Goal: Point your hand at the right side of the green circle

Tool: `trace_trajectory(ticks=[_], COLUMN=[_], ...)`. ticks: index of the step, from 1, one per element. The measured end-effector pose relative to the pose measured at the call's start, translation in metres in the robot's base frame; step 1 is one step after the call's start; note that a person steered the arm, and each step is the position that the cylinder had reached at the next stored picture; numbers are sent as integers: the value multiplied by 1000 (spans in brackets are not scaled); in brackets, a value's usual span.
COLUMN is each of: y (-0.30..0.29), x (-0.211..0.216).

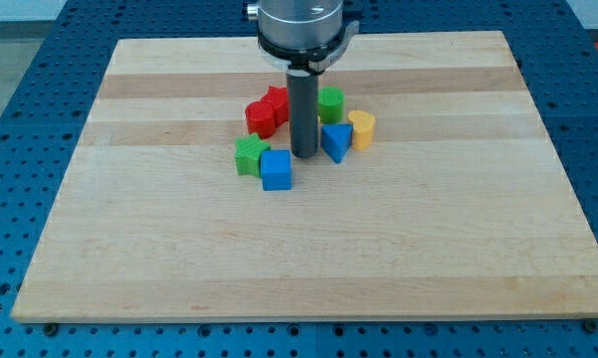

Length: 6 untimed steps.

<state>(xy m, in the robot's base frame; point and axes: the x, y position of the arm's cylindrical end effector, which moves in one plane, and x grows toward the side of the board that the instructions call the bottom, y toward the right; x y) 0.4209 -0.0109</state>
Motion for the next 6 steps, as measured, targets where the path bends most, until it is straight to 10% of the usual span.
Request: trace_trajectory(ticks=[4,6], y=[151,171], x=[16,-72])
